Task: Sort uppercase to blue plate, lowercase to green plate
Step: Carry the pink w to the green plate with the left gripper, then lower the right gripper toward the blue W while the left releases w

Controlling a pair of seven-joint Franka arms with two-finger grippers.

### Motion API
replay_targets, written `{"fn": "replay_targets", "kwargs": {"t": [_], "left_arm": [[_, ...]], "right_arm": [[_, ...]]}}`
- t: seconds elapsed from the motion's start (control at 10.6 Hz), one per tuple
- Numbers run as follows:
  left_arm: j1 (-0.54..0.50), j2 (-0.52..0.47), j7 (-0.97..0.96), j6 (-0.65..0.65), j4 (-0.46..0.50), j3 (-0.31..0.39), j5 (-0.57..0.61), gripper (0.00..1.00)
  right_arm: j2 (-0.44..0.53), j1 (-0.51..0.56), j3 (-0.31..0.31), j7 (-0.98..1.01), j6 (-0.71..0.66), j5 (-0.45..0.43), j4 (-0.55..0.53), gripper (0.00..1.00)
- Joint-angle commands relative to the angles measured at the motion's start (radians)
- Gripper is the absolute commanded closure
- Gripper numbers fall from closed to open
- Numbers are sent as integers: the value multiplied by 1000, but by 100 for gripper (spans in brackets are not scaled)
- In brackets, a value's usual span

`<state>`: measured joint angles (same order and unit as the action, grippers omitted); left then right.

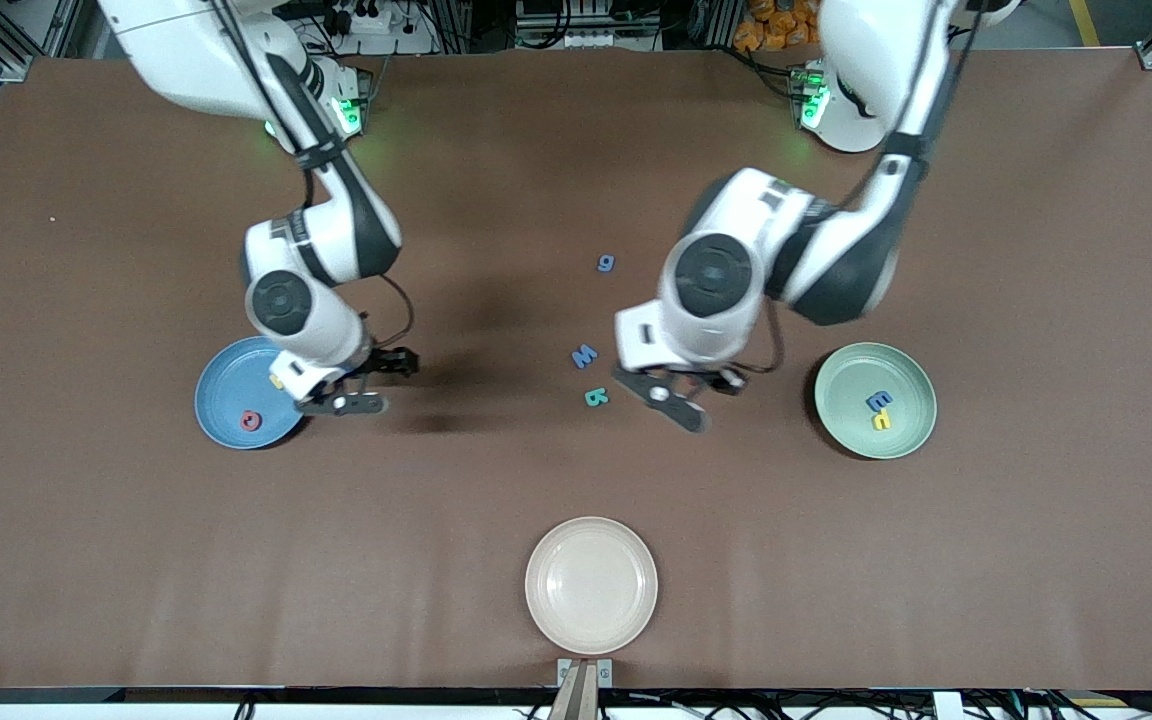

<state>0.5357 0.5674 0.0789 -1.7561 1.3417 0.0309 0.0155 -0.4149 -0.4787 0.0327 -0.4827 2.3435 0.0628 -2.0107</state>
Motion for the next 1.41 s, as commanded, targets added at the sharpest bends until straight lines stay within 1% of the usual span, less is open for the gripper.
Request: {"fn": "replay_targets", "kwargs": {"t": [0.0, 0.09, 0.19, 0.28, 0.38, 0.47, 0.56, 0.66, 0.75, 0.94, 1.03, 1.13, 1.22, 1.32], "left_arm": [[-121, -52, 12, -17, 135, -11, -26, 100], [-163, -54, 4, -28, 173, -9, -28, 100], [-193, -60, 2, -70, 235, -8, -26, 100], [-250, -73, 2, -132, 299, -11, -25, 100], [-279, -81, 8, -190, 356, -11, -25, 100], [-287, -83, 7, -227, 390, -9, -26, 100], [-313, -81, 5, -274, 428, -9, -26, 100], [-348, -74, 5, -366, 489, -12, -44, 100], [-350, -66, 5, -426, 523, -11, -69, 100], [-355, -58, 1, -439, 530, -11, -71, 99], [-355, -58, 1, -440, 530, -9, -71, 85], [-358, -64, -1, -439, 537, -8, -71, 64], [-379, -72, 1, -439, 537, -9, -78, 32], [-379, -86, 8, -437, 539, -11, -80, 0]], "right_arm": [[-70, -82, -28, -257, -3, 6, 93, 0], [-97, -122, -31, -383, -4, 8, 134, 0], [-128, -165, -37, -539, -4, 8, 182, 0], [-172, -201, -46, -689, -4, 6, 238, 0], [-214, -227, -48, -794, -3, 8, 288, 0], [-249, -250, -48, -888, 2, 6, 328, 0], [-274, -267, -48, -974, 35, 6, 354, 0], [-298, -271, -48, -1075, 93, 6, 357, 0], [-309, -273, -48, -1129, 109, 6, 363, 0], [-327, -273, -50, -1214, 112, 6, 388, 1], [-337, -276, -51, -1231, 112, 8, 398, 3], [-352, -282, -51, -1257, 112, 6, 411, 4], [-363, -291, -51, -1261, 112, 6, 420, 5], [-366, -293, -53, -1263, 109, 6, 426, 10]]}}
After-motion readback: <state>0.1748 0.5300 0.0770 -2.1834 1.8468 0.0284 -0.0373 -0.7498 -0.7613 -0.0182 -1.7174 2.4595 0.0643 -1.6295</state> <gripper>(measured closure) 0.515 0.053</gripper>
